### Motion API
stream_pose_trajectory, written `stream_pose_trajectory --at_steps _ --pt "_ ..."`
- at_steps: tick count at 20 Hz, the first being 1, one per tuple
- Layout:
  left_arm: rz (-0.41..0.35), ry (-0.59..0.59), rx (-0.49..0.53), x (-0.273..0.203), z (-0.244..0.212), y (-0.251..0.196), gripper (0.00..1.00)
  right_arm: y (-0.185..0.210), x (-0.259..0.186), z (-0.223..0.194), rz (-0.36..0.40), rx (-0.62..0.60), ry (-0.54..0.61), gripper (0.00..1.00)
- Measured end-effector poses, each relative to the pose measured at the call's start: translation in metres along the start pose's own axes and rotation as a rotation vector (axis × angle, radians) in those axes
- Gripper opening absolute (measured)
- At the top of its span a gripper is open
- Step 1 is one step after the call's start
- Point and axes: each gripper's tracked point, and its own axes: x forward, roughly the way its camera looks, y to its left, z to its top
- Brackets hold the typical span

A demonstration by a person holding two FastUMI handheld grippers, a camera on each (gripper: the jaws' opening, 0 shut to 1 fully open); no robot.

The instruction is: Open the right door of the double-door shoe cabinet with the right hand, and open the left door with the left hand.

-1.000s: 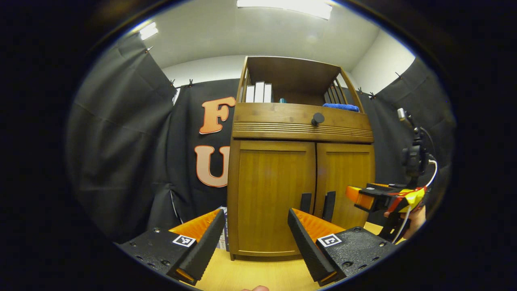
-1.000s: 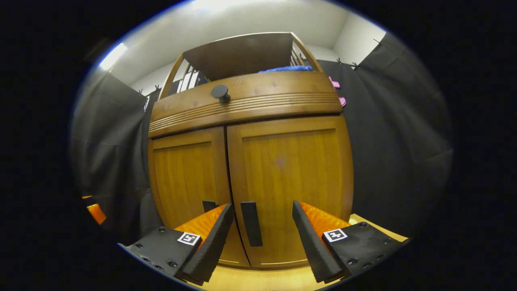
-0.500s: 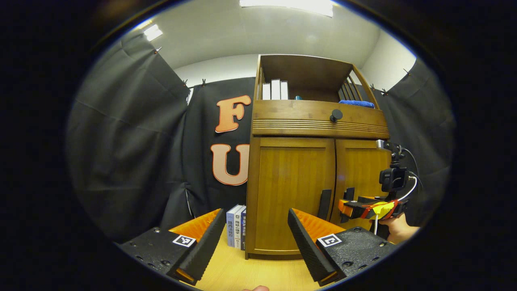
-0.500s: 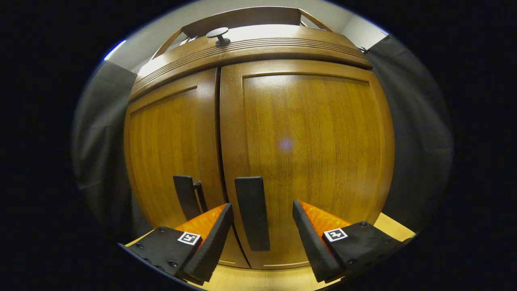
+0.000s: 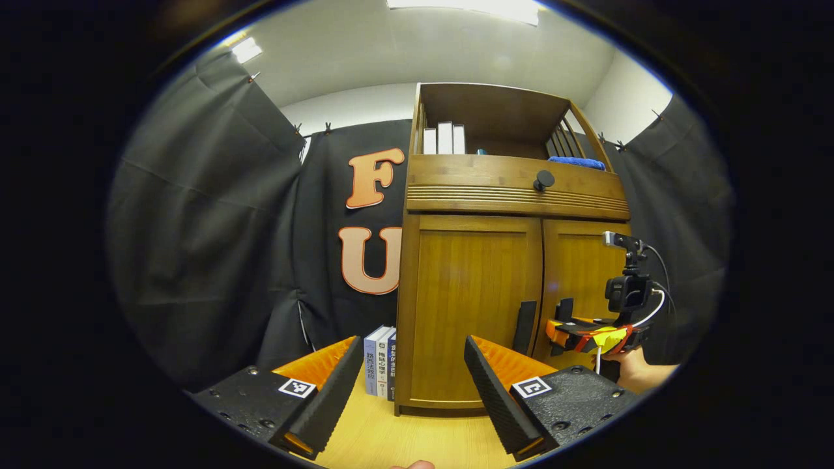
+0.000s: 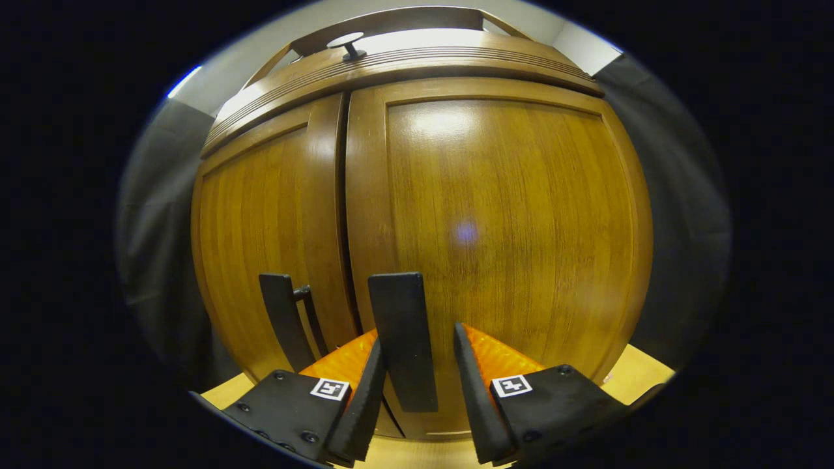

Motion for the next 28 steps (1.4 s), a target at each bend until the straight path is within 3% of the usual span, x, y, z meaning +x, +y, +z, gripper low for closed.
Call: stream_pose_trajectory --at_steps 1,3,4,8,9,14,15,19,20,21,26,28 --pt "-0.007 -0.002 0.002 0.001 0.0 -0.002 0.92 0.006 -0.002 -0.003 0.028 -0.002 0.033 0.53" --pt "-0.029 -0.004 0.004 -0.002 0.0 -0.007 0.94 0.004 0.001 -0.006 0.036 -0.066 0.044 0.36" --pt "-0.04 -0.006 0.004 -0.003 0.0 -0.012 0.94 0.005 0.0 -0.005 0.04 -0.08 0.05 0.39" --pt "-0.076 -0.012 -0.015 -0.013 0.0 -0.024 0.94 0.004 -0.008 -0.011 0.031 -0.065 0.098 0.31" --pt "-0.082 -0.01 -0.021 -0.017 0.0 -0.026 0.92 0.004 -0.011 -0.011 0.03 -0.066 0.098 0.35" --pt "-0.055 -0.013 -0.003 -0.029 0.003 -0.014 0.94 0.0 -0.039 -0.013 0.039 -0.069 0.081 0.35" --pt "-0.047 -0.016 0.0 -0.031 0.003 -0.011 0.95 -0.001 -0.044 -0.013 0.043 -0.069 0.086 0.31" --pt "-0.036 -0.034 0.009 -0.034 0.008 -0.008 0.95 -0.007 -0.067 -0.014 0.036 -0.032 0.082 0.35" --pt "-0.039 -0.038 0.008 -0.034 0.009 -0.01 0.95 -0.009 -0.071 -0.013 0.026 -0.02 0.079 0.39" --pt "-0.044 -0.042 0.007 -0.035 0.009 -0.011 0.92 -0.011 -0.076 -0.012 0.02 -0.013 0.079 0.31" --pt "-0.092 -0.046 -0.008 -0.038 0.009 -0.029 0.92 -0.026 -0.097 -0.01 -0.015 -0.006 0.085 0.39" --pt "-0.113 -0.042 -0.018 -0.038 0.007 -0.037 0.94 -0.031 -0.102 -0.01 -0.037 -0.004 0.085 0.34"
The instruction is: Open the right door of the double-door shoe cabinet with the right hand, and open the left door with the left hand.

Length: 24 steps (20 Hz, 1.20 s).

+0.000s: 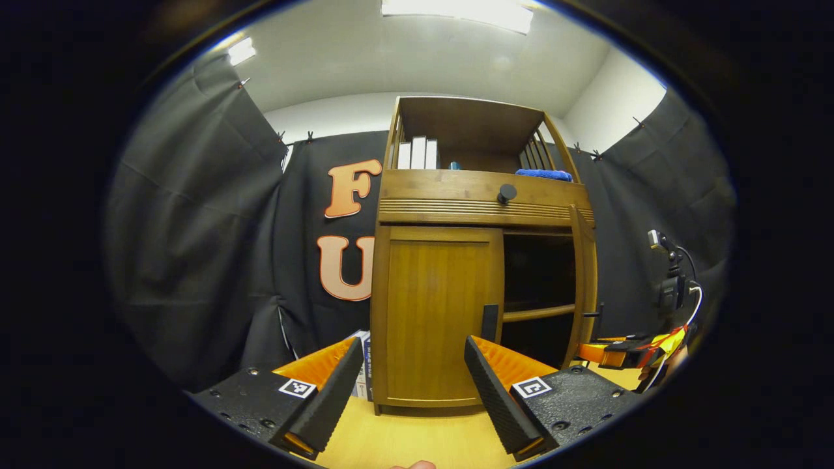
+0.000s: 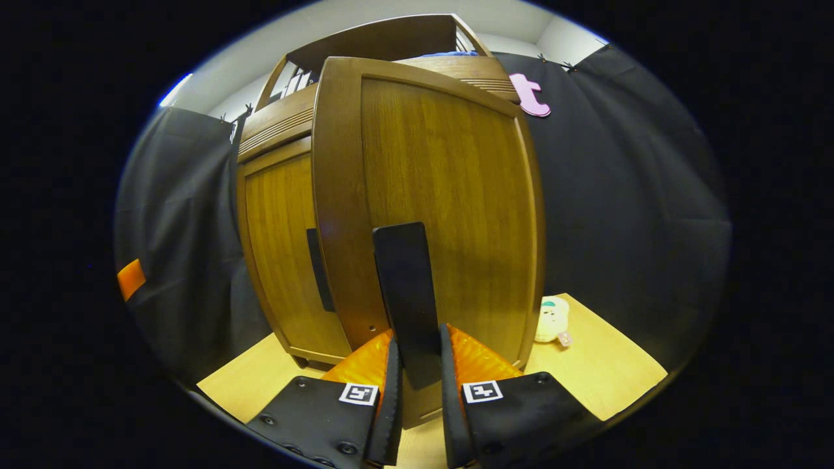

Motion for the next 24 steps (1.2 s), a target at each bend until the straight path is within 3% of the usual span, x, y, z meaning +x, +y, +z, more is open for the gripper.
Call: stream_pose_trajectory --at_steps 3,5,6,7,12,14,16,17,19,22,24 --pt "-0.021 0.003 -0.004 0.002 -0.001 -0.007 0.92 -0.008 -0.006 -0.001 -0.031 0.013 0.004 0.3" --pt "-0.03 0.007 -0.005 0.002 -0.003 -0.011 0.94 -0.012 -0.014 -0.001 -0.045 0.031 -0.001 0.38" --pt "-0.034 0.007 -0.003 0.002 -0.003 -0.013 0.94 -0.014 -0.016 0.0 -0.05 0.039 -0.002 0.34" --pt "-0.04 0.008 -0.002 0.003 -0.004 -0.016 0.92 -0.016 -0.017 0.001 -0.054 0.05 -0.002 0.37" --pt "-0.061 0.014 -0.011 0.003 -0.008 -0.024 0.94 -0.023 -0.022 0.001 -0.09 0.066 -0.013 0.29" --pt "-0.063 0.022 -0.014 0.005 -0.01 -0.025 0.94 -0.03 -0.024 0.001 -0.117 0.059 -0.015 0.38" --pt "-0.055 0.028 -0.008 0.004 -0.013 -0.023 0.92 -0.039 -0.029 0.001 -0.14 0.059 -0.022 0.33" --pt "-0.051 0.027 -0.002 0.005 -0.013 -0.022 0.92 -0.045 -0.031 0.002 -0.152 0.06 -0.027 0.38" --pt "-0.046 0.025 0.0 0.005 -0.014 -0.02 0.94 -0.062 -0.034 0.005 -0.192 0.055 -0.038 0.29" --pt "-0.045 0.034 -0.009 0.007 -0.018 -0.02 0.94 -0.086 -0.032 0.002 -0.241 0.049 -0.05 0.38" --pt "-0.04 0.037 -0.014 0.009 -0.019 -0.019 0.92 -0.092 -0.039 0.006 -0.225 0.027 -0.031 0.0"
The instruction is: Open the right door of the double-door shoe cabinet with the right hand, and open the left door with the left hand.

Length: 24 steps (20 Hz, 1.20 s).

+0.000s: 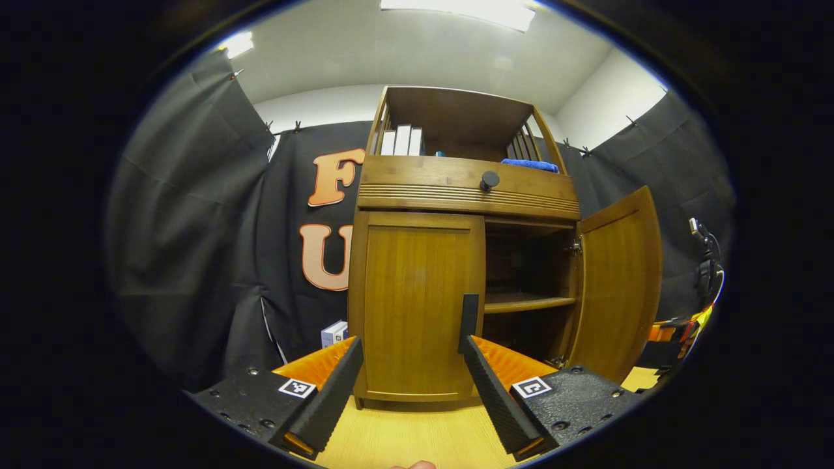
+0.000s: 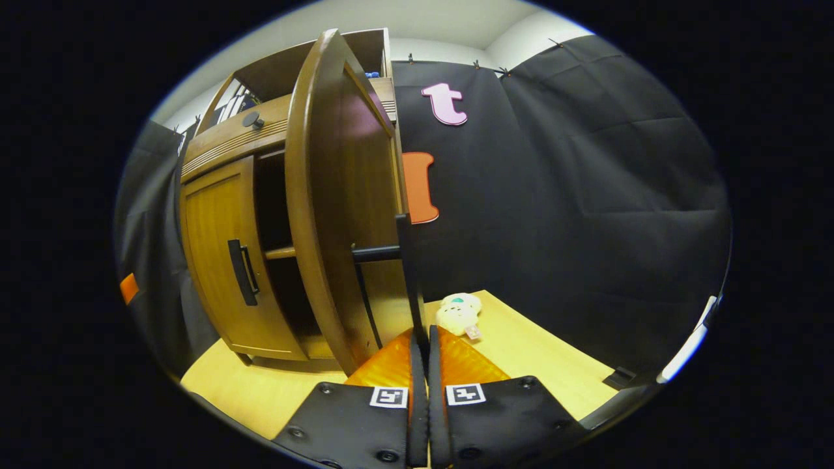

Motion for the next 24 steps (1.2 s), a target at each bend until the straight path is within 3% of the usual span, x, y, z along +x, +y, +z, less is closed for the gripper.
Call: stream_pose_trajectory --at_steps 1,14,21,24 --pt "0.004 0.001 -0.002 0.0 -0.001 0.001 0.94 -0.002 -0.002 0.001 0.008 -0.013 0.002 0.09" --pt "0.066 0.001 -0.04 -0.006 -0.001 0.024 0.94 -0.061 0.008 0.007 0.19 -0.019 0.054 0.09" --pt "0.064 0.026 -0.076 -0.009 -0.006 0.023 0.92 -0.059 0.009 0.007 0.21 -0.023 0.06 0.09" --pt "0.071 0.023 -0.063 -0.01 -0.005 0.026 0.95 -0.06 0.009 0.007 0.208 -0.036 0.053 0.09"
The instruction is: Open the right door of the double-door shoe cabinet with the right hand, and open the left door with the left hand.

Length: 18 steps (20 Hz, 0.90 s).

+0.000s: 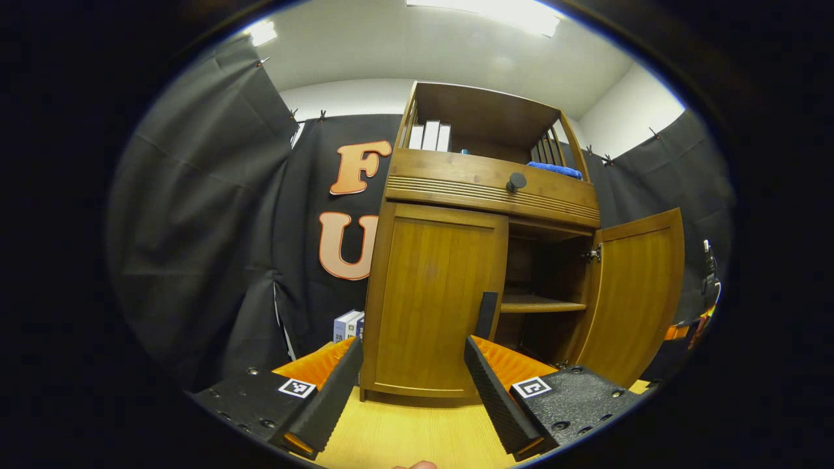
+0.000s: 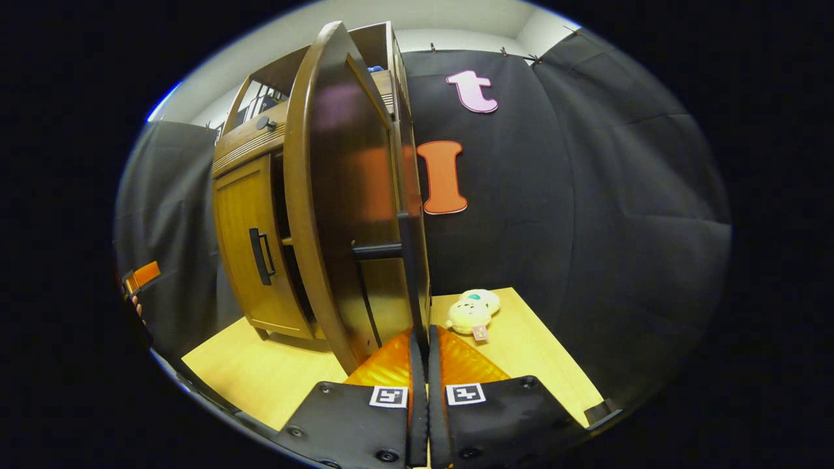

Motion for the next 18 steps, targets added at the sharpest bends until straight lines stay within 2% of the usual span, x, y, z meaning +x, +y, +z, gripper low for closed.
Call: stream_pose_trajectory --at_steps 2,3,4,5,6,7,8,11,14,16,17,18 --pt "0.008 -0.002 0.005 -0.001 0.001 0.003 0.95 -0.001 -0.003 0.0 -0.006 0.006 -0.013 0.09" --pt "0.014 -0.003 0.006 0.0 0.0 0.005 0.94 0.0 -0.006 0.0 -0.012 0.017 -0.02 0.0" --pt "0.02 -0.003 0.006 0.0 -0.001 0.007 0.94 -0.001 -0.009 -0.001 -0.021 0.022 -0.026 0.0" --pt "0.024 -0.001 0.007 0.002 -0.001 0.008 0.94 -0.004 -0.013 -0.003 -0.037 0.019 -0.025 0.08" --pt "0.027 0.001 0.008 0.003 -0.002 0.009 0.94 -0.008 -0.017 -0.012 -0.058 0.012 -0.004 0.09" --pt "0.026 0.003 0.008 0.006 -0.004 0.009 0.92 -0.016 -0.029 -0.019 -0.086 0.005 0.02 0.0" --pt "0.025 0.005 0.009 0.008 -0.005 0.008 0.92 -0.019 -0.035 -0.026 -0.092 0.014 0.029 0.12" --pt "0.008 0.023 0.014 0.019 -0.013 0.002 0.94 -0.012 -0.057 -0.029 -0.12 0.057 0.016 0.12" --pt "-0.03 0.031 0.014 0.027 -0.019 -0.012 0.92 0.006 -0.077 -0.022 -0.156 0.059 -0.021 0.12" --pt "-0.056 0.025 0.022 0.035 -0.016 -0.021 0.94 0.027 -0.092 -0.01 -0.163 0.045 -0.051 0.12" --pt "-0.068 0.02 0.024 0.04 -0.016 -0.026 0.94 0.038 -0.098 -0.003 -0.163 0.036 -0.066 0.0" --pt "-0.082 0.016 0.019 0.044 -0.014 -0.031 0.94 0.052 -0.103 0.004 -0.157 0.03 -0.084 0.02"
